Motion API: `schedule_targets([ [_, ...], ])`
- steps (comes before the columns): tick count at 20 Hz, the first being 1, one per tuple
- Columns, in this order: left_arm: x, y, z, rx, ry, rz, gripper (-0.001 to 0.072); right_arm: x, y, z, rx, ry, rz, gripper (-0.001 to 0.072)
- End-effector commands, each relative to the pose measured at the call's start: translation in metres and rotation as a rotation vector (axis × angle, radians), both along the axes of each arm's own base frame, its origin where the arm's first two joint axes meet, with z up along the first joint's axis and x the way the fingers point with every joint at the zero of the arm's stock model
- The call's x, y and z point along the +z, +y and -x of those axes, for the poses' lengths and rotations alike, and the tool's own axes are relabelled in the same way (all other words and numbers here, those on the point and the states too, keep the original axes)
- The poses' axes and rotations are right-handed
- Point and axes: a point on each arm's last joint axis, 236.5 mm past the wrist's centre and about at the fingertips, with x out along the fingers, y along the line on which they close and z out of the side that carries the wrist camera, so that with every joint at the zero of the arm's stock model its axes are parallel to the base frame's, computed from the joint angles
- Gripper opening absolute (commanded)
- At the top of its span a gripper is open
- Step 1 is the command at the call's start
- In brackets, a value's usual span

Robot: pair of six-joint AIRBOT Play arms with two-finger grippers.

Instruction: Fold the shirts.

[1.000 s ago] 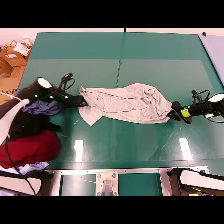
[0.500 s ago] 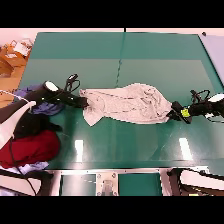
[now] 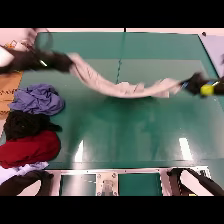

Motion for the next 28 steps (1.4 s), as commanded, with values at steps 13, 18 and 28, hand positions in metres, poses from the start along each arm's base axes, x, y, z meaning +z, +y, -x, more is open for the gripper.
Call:
schedule_targets([
  [13, 0.244, 0.019, 0.195, -0.037, -0.435, 0.112, 0.0021, 0.347, 0.055, 0.173, -0.146, -0.952, 0.376, 0.001],
  [18, 0.051, 0.022, 0.107, 0.033, 0.11, -0.02, 0.0022, 0.205, 0.018, 0.091, -0.12, -0.598, 0.225, 0.001],
  [28, -0.137, -0.003, -0.076, 0.208, 0.161, 0.294, 0.002, -0.125, -0.046, -0.033, -0.212, -0.013, -0.021, 0.0011],
])
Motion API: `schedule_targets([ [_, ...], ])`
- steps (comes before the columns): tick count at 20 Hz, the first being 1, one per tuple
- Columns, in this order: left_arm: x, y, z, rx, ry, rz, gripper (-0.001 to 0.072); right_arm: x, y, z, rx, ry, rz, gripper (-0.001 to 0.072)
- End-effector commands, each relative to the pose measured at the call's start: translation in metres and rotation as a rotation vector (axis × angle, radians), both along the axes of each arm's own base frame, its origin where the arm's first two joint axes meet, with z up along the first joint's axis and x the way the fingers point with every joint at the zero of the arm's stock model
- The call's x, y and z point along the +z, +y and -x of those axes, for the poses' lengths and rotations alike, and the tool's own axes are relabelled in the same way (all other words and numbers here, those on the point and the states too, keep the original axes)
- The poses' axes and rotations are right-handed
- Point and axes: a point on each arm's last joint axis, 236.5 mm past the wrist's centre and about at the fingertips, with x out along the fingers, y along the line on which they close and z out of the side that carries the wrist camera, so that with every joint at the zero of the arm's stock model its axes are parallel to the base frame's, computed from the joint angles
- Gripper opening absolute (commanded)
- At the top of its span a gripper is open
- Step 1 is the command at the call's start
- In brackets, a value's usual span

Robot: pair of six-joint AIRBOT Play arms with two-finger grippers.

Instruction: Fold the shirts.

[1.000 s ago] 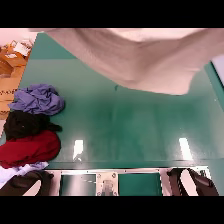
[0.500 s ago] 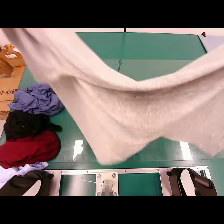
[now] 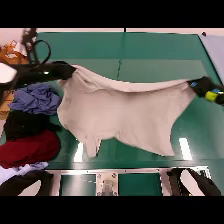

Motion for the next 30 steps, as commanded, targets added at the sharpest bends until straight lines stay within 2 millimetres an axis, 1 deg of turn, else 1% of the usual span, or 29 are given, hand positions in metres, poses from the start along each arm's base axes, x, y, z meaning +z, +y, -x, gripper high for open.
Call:
schedule_targets([
  [1, -0.051, -0.003, -0.062, 0.078, -0.012, 0.083, 0.0021, -0.078, -0.011, -0.039, -0.004, 0.098, -0.084, 0.0011],
  [4, -0.091, -0.019, -0.093, 0.048, 0.053, 0.127, 0.0021, -0.108, -0.009, -0.081, 0.035, 0.145, -0.122, 0.0011],
  [6, -0.113, -0.023, -0.106, 0.043, 0.086, 0.13, 0.0022, -0.122, -0.004, -0.103, 0.069, 0.162, -0.128, 0.0012],
  [7, -0.122, -0.023, -0.109, 0.045, 0.101, 0.13, 0.0077, -0.124, -0.002, -0.109, 0.09, 0.165, -0.136, 0.0094],
  [8, -0.125, -0.02, -0.11, 0.05, 0.102, 0.118, 0.0442, -0.12, -0.004, -0.113, 0.104, 0.159, -0.142, 0.0249],
  [9, -0.123, -0.013, -0.111, 0.062, 0.113, 0.131, 0.0593, -0.112, -0.011, -0.114, 0.11, 0.148, -0.142, 0.0273],
  [10, -0.119, -0.006, -0.109, 0.059, 0.129, 0.153, 0.0593, -0.101, -0.021, -0.113, 0.12, 0.142, -0.147, 0.0268],
  [11, -0.112, 0.001, -0.104, 0.035, 0.14, 0.173, 0.0593, -0.091, -0.036, -0.107, 0.12, 0.148, -0.164, 0.0268],
  [13, -0.099, 0.015, -0.088, -0.027, 0.178, 0.22, 0.0593, -0.078, -0.061, -0.084, 0.125, 0.18, -0.213, 0.0262],
  [14, -0.092, 0.023, -0.081, -0.049, 0.198, 0.245, 0.0593, -0.075, -0.068, -0.068, 0.134, 0.201, -0.239, 0.0229],
  [15, -0.088, 0.03, -0.072, -0.076, 0.223, 0.262, 0.0584, -0.076, -0.073, -0.052, 0.137, 0.238, -0.257, 0.019],
  [16, -0.086, 0.035, -0.062, -0.108, 0.249, 0.274, 0.0448, -0.084, -0.079, -0.03, 0.135, 0.292, -0.253, 0.0188],
  [17, -0.088, 0.041, -0.05, -0.148, 0.273, 0.255, 0.0333, -0.093, -0.084, -0.007, 0.122, 0.359, -0.234, 0.0189],
  [18, -0.093, 0.045, -0.04, -0.179, 0.299, 0.24, 0.0336, -0.103, -0.092, 0.018, 0.102, 0.431, -0.208, 0.0192],
  [19, -0.097, 0.049, -0.031, -0.209, 0.325, 0.223, 0.0284, -0.114, -0.099, 0.046, 0.074, 0.513, -0.181, 0.0242],
  [20, -0.1, 0.049, -0.022, -0.238, 0.346, 0.211, 0.0107, -0.125, -0.105, 0.076, 0.039, 0.598, -0.162, 0.0324],
  [21, -0.103, 0.049, -0.015, -0.264, 0.365, 0.203, 0.0057, -0.136, -0.108, 0.102, 0.01, 0.668, -0.152, 0.0368],
  [22, -0.104, 0.048, -0.01, -0.281, 0.376, 0.196, 0.0061, -0.147, -0.106, 0.127, -0.012, 0.733, -0.159, 0.0405],
  [23, -0.104, 0.046, -0.007, -0.292, 0.383, 0.199, 0.0062, -0.16, -0.097, 0.148, -0.016, 0.79, -0.194, 0.0439],
  [24, -0.104, 0.046, -0.007, -0.292, 0.383, 0.2, 0.0064, -0.17, -0.083, 0.163, -0.001, 0.833, -0.248, 0.0439],
  [25, -0.104, 0.046, -0.008, -0.291, 0.381, 0.199, 0.0118, -0.179, -0.07, 0.173, 0.01, 0.863, -0.284, 0.0439],
  [26, -0.104, 0.046, -0.008, -0.291, 0.382, 0.2, 0.0215, -0.188, -0.059, 0.181, 0.024, 0.884, -0.307, 0.0439],
  [28, -0.104, 0.046, -0.008, -0.292, 0.382, 0.2, 0.0218, -0.201, -0.044, 0.188, 0.052, 0.922, -0.328, 0.0439],
  [30, -0.104, 0.046, -0.008, -0.295, 0.377, 0.196, 0.0219, -0.208, -0.03, 0.19, 0.094, 0.951, -0.332, 0.0438],
])
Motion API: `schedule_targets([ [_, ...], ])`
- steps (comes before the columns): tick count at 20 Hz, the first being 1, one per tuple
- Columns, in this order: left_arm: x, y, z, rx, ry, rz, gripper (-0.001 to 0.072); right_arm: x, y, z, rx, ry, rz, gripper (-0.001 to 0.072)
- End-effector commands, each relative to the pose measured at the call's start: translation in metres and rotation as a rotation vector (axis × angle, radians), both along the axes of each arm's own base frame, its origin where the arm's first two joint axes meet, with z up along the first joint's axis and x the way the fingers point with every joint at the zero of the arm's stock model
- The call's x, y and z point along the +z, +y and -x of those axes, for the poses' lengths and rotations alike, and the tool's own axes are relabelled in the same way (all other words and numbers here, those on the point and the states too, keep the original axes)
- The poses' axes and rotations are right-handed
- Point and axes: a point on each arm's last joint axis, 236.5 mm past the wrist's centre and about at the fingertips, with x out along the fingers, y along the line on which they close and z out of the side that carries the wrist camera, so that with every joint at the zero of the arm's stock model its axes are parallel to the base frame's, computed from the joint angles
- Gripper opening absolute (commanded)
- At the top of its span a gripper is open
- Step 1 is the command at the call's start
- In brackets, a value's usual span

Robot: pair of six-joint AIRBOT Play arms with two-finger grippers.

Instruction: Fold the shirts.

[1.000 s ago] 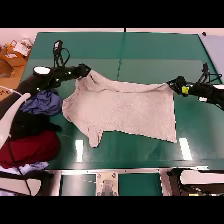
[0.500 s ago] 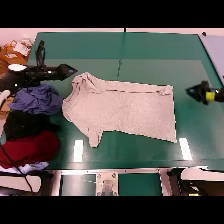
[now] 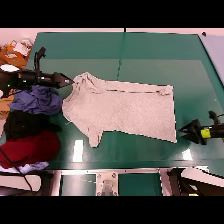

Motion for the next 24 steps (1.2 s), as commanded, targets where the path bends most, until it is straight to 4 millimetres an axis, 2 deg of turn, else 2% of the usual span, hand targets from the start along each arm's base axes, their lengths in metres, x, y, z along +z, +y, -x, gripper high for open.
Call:
schedule_targets([
  [1, 0.0, 0.0, 0.004, -0.018, 0.001, -0.003, 0.0219, -0.016, 0.026, 0.019, 0.061, 0.077, -0.044, 0.0438],
  [6, 0.0, 0.001, 0.002, -0.011, -0.003, -0.005, 0.0218, -0.02, 0.041, 0.01, 0.142, 0.06, -0.027, 0.0437],
  [7, -0.001, 0.001, 0.001, -0.005, -0.005, -0.007, 0.0218, -0.02, 0.043, 0.005, 0.146, 0.041, -0.023, 0.0409],
  [9, -0.001, 0.003, -0.003, 0.009, -0.012, -0.013, 0.0218, -0.019, 0.049, -0.001, 0.157, 0.019, -0.029, 0.03],
  [10, -0.001, 0.003, -0.003, 0.011, -0.013, -0.014, 0.0218, -0.018, 0.048, -0.003, 0.163, 0.014, -0.024, 0.0137],
  [11, -0.001, 0.004, -0.003, 0.011, -0.013, -0.014, 0.0218, -0.015, 0.045, -0.008, 0.165, -0.001, -0.015, 0.0019],
  [13, -0.001, 0.004, -0.003, 0.011, -0.012, -0.014, 0.0217, -0.005, 0.028, -0.03, 0.164, -0.055, 0.037, 0.0011],
  [17, -0.005, 0.007, -0.001, 0.023, 0.018, -0.03, 0.022, 0.036, -0.046, -0.1, 0.005, -0.182, 0.241, 0.001],
  [18, -0.012, 0.011, 0.002, 0.03, 0.05, -0.057, 0.022, 0.043, -0.054, -0.109, 0.004, -0.202, 0.257, 0.001],
  [19, -0.023, 0.017, 0.007, 0.042, 0.105, -0.098, 0.022, 0.044, -0.057, -0.113, 0.008, -0.205, 0.257, 0.001],
  [21, -0.039, 0.026, 0.023, 0.063, 0.24, -0.149, 0.0214, 0.036, -0.055, -0.113, 0.012, -0.188, 0.243, 0.001],
  [22, -0.045, 0.027, 0.037, 0.047, 0.309, -0.162, 0.0077, 0.031, -0.055, -0.113, 0.011, -0.179, 0.237, 0.001],
  [23, -0.048, 0.024, 0.053, 0.015, 0.356, -0.156, 0.002, 0.026, -0.055, -0.113, 0.012, -0.172, 0.232, 0.001],
  [24, -0.049, 0.021, 0.067, 0.009, 0.386, -0.152, 0.002, 0.023, -0.055, -0.112, 0.01, -0.166, 0.229, 0.001],
])
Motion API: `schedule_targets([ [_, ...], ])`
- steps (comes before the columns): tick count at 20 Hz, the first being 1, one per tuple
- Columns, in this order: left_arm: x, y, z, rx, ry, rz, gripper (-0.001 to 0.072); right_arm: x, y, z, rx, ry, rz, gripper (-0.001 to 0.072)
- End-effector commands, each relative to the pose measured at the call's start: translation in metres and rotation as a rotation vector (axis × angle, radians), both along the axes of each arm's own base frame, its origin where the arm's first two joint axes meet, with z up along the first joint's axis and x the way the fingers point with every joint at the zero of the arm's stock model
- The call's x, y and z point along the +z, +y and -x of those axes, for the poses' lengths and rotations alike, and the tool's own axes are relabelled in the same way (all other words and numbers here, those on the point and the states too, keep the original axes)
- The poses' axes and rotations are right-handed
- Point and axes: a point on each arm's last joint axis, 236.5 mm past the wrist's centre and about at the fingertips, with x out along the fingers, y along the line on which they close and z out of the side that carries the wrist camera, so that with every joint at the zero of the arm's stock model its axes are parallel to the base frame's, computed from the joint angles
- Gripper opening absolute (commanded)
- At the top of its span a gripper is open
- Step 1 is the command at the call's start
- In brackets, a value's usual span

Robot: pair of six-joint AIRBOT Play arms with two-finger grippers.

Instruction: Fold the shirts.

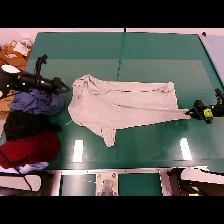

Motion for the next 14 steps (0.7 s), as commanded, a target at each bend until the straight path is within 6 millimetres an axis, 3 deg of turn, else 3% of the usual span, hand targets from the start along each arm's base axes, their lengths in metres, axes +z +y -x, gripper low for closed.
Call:
schedule_targets([
  [1, -0.018, 0.003, 0.049, 0.005, 0.173, -0.042, 0.002, -0.008, -0.006, -0.006, -0.016, 0.007, 0.0, 0.001],
  [4, -0.039, 0.025, 0.099, 0.14, 0.183, -0.194, 0.002, -0.011, -0.007, -0.007, -0.018, 0.009, -0.001, 0.001],
  [6, -0.046, 0.025, 0.124, 0.259, 0.176, -0.195, 0.0024, -0.011, -0.007, -0.007, -0.018, 0.009, -0.001, 0.001],
  [7, -0.051, 0.023, 0.129, 0.309, 0.163, -0.182, 0.021, -0.011, -0.007, -0.007, -0.018, 0.01, -0.002, 0.001],
  [8, -0.062, 0.021, 0.134, 0.365, 0.171, -0.178, 0.0493, -0.011, -0.006, -0.007, -0.018, 0.01, -0.002, 0.001],
  [10, -0.085, 0.004, 0.143, 0.377, 0.187, -0.182, 0.0484, -0.01, -0.005, -0.008, -0.02, 0.006, -0.007, 0.001],
  [12, -0.095, -0.02, 0.139, 0.37, 0.159, -0.179, 0.0484, -0.01, -0.005, -0.008, -0.02, 0.006, -0.007, 0.001],
  [14, -0.107, -0.028, 0.133, 0.417, 0.181, -0.189, 0.0484, -0.01, -0.006, -0.008, -0.019, 0.006, -0.006, 0.001],
])
